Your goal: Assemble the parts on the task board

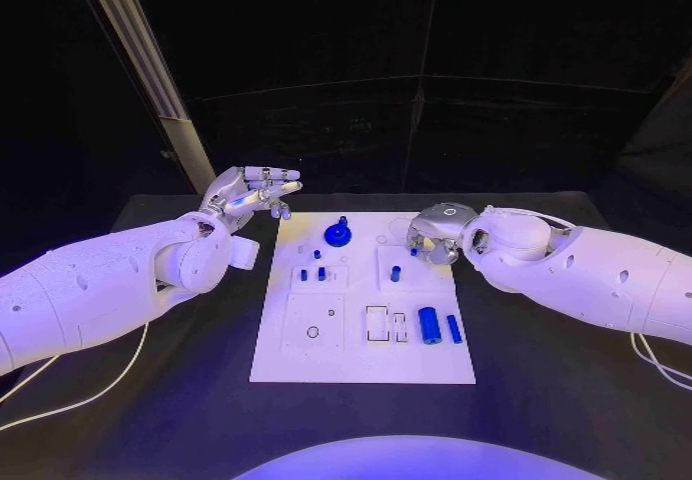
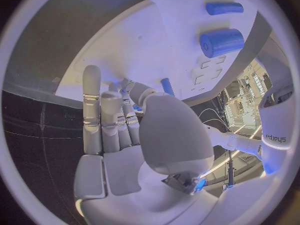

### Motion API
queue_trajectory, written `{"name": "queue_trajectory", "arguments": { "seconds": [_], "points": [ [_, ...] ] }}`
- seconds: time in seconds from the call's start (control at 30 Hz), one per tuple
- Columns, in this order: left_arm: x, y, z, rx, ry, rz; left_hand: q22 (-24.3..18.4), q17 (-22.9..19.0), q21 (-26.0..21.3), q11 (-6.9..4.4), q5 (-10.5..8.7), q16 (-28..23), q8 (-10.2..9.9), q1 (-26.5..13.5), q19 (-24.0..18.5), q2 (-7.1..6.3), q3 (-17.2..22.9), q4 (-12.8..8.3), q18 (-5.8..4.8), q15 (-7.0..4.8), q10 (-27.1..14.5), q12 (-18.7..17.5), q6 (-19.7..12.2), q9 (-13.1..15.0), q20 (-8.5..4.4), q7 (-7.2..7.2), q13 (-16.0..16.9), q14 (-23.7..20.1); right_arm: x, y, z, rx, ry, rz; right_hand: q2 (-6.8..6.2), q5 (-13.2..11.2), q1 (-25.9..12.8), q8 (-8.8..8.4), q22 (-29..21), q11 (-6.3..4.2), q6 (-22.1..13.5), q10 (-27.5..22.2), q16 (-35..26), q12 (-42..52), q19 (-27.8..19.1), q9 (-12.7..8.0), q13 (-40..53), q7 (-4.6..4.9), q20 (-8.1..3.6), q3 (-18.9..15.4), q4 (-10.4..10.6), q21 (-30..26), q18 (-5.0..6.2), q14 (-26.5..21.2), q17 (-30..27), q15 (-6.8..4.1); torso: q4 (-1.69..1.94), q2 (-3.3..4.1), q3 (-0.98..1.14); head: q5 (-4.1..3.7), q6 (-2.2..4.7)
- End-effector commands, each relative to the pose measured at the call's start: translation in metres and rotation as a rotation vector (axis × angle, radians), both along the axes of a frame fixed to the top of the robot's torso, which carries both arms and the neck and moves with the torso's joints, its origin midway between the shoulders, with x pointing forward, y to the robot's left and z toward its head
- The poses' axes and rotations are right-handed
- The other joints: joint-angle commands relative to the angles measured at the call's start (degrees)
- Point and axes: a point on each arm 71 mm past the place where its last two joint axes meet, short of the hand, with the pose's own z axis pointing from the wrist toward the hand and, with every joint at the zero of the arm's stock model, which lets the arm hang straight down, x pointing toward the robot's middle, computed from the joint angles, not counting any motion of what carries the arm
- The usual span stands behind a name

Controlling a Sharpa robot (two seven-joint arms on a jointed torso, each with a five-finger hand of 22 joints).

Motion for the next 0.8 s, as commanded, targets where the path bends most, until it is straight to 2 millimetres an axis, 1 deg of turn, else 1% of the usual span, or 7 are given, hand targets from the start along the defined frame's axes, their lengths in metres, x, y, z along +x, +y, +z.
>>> {"name": "queue_trajectory", "arguments": {
  "seconds": [0.03, 0.1, 0.3, 0.4, 0.5, 0.67, 0.8],
  "points": [
    [0.0003, -0.0008, 0.0016, -0.013, -0.011, 0.000, -0.1, -0.1, -0.3, -0.14, 0.18, -0.3, 0.2, 0.0, -0.4, 0.35, -0.4, -0.1, 0.32, 0.02, -0.5, 0.2, 0.0, -0.1, -0.13, 0.24, 0.0, -0.2, -0.0009, 0.0006, -0.0043, -0.013, 0.029, 0.006, 0.06, -0.4, -0.9, -0.32, 0.9, -0.04, 0.6, 0.5, 0.8, -0.2, 0.5, 0.0, -0.4, -0.08, 0.06, 0.6, 0.0, 0.8, -0.34, 1.6, 0.6, 0.39, 0.00, -0.03, -0.01, 0.05, -0.14],
    [0.0003, -0.0011, 0.0016, -0.013, -0.011, -0.001, -0.1, -0.1, -0.3, -0.12, 0.18, -0.3, 0.2, 0.0, -0.4, 0.40, -0.4, 0.0, 0.32, 0.03, -0.6, 0.2, 0.1, -0.1, -0.13, 0.22, -0.1, -0.2, -0.0005, 0.0007, -0.0051, -0.014, 0.032, 0.005, 0.06, -0.6, -1.1, -0.40, 2.0, -0.09, 0.8, 0.8, 1.9, -0.3, 0.7, 0.0, -0.6, -0.09, 0.06, 1.1, -0.1, 1.7, -0.47, 1.8, 1.5, 0.39, 0.06, -0.02, -0.01, 0.06, -0.21],
    [0.0006, -0.0020, 0.0013, -0.013, -0.010, -0.001, -0.2, -0.2, -0.4, -0.10, 0.17, -0.3, 0.3, 0.0, -0.4, 0.41, -0.5, 0.0, 0.32, 0.05, -0.8, 0.3, 0.1, 0.0, -0.12, 0.21, -0.1, -0.2, 0.0009, 0.0014, -0.0062, -0.012, 0.035, 0.003, 0.13, -1.3, -1.7, -0.55, 3.8, -0.12, 1.2, 1.3, 3.6, -0.5, 1.1, 0.1, -1.0, -0.16, 0.11, 1.9, -0.1, 3.1, -0.71, 1.9, 2.7, 0.35, -0.01, -0.05, 0.01, 0.10, -0.30],
    [0.0008, -0.0022, 0.0012, -0.013, -0.009, -0.001, -0.2, -0.2, -0.4, -0.10, 0.18, -0.3, 0.3, 0.0, -0.3, 0.41, -0.5, -0.1, 0.32, 0.05, -0.8, 0.3, 0.1, 0.0, -0.12, 0.21, -0.1, -0.2, 0.0015, 0.0017, -0.0063, -0.007, 0.034, 0.002, 0.20, -1.4, -2.0, -0.47, 5.6, -0.27, 1.7, 1.8, 5.1, -0.4, 1.6, 0.1, -1.1, -0.31, 0.09, 2.2, -0.1, 4.5, -0.94, 2.1, 4.0, 0.26, 0.00, -0.04, -0.01, 0.09, -0.38],
    [0.0010, -0.0023, 0.0010, -0.012, -0.007, -0.002, -0.2, -0.2, -0.4, -0.09, 0.18, -0.3, 0.3, 0.0, -0.3, 0.40, -0.5, -0.1, 0.32, 0.05, -0.9, 0.3, 0.1, 0.0, -0.11, 0.22, -0.1, -0.2, 0.0022, 0.0018, -0.0064, 0.000, 0.034, 0.001, 0.35, -1.6, -2.3, -0.30, 7.6, -0.50, 2.4, 2.6, 6.8, -0.2, 2.1, 0.2, -1.0, -0.55, 0.02, 2.4, 0.0, 6.1, -1.21, 2.4, 5.4, 0.12, 0.04, -0.01, -0.02, 0.04, -0.53],
    [0.0014, -0.0024, 0.0006, -0.010, -0.003, -0.002, -0.3, -0.3, -0.5, -0.06, 0.17, -0.3, 0.3, 0.0, -0.3, 0.38, -0.6, -0.1, 0.32, 0.07, -1.1, 0.3, 0.0, -0.1, -0.10, 0.24, -0.1, -0.2, 0.0030, 0.0025, -0.0070, 0.002, 0.038, 0.001, 0.63, -1.8, -2.4, 0.36, 12.5, -1.22, 4.2, 4.7, 10.5, 0.4, 3.5, 0.6, -0.8, -1.22, -0.35, 2.5, -0.2, 9.7, -1.86, 2.8, 8.6, -0.41, 0.08, 0.00, -0.03, 0.00, -0.66],
    [0.0015, -0.0024, 0.0004, -0.009, -0.001, -0.002, -0.3, -0.3, -0.5, -0.06, 0.17, -0.3, 0.3, 0.0, -0.3, 0.38, -0.7, -0.1, 0.32, 0.08, -1.1, 0.3, 0.0, -0.1, -0.10, 0.25, -0.1, -0.2, 0.0029, 0.0030, -0.0085, -0.008, 0.055, 0.002, 0.70, -1.7, -2.3, 0.65, 13.9, -1.59, 5.1, 5.7, 11.6, 0.6, 3.8, 0.8, -0.7, -1.54, -0.62, 2.5, -0.6, 10.8, -2.03, 2.8, 9.4, -0.69, 0.07, -0.07, -0.03, 0.00, -0.82]
  ]
}}
